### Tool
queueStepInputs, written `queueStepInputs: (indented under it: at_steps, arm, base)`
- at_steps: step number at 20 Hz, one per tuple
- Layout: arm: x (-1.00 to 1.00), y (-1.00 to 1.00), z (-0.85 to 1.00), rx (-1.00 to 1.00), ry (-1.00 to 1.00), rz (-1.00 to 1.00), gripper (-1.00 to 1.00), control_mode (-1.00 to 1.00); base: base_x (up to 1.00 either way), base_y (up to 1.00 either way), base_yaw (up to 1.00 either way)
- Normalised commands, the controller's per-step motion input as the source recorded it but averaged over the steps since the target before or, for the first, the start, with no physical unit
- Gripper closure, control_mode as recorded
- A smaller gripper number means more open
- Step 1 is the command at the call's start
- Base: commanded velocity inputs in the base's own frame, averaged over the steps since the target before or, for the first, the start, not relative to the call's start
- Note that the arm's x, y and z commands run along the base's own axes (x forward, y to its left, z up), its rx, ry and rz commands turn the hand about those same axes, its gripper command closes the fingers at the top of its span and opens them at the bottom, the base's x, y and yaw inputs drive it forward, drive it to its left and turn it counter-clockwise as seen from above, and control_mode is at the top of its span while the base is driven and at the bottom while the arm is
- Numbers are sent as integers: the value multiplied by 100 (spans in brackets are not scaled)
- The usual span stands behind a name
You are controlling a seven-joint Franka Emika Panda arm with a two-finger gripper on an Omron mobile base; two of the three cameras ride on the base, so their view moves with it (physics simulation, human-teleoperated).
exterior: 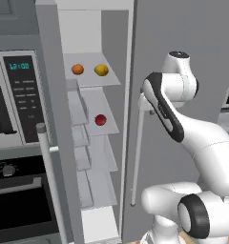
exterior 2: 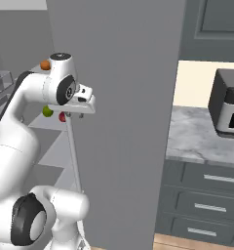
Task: Take the tangerine and lemon from the highest rack and move them to the second highest rack where the pear and lime are located, to maximize freezer space. Close the freezer door after rearranging.
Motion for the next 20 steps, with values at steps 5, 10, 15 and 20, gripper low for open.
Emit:
queueStepInputs:
  at_steps: [5, 10, 15, 20]
  arm:
    - [-13, 0, 0, 0, -5, 0, -100, 100]
    - [0, 0, 0, 0, 0, 0, -100, 100]
    - [0, 0, 0, 0, 0, 0, -100, 100]
    - [0, 0, 0, 0, 0, 0, -100, 100]
  base:
    - [-8, 0, 2]
    - [-23, 0, 29]
    - [-32, -8, 31]
    - [-9, -4, 19]
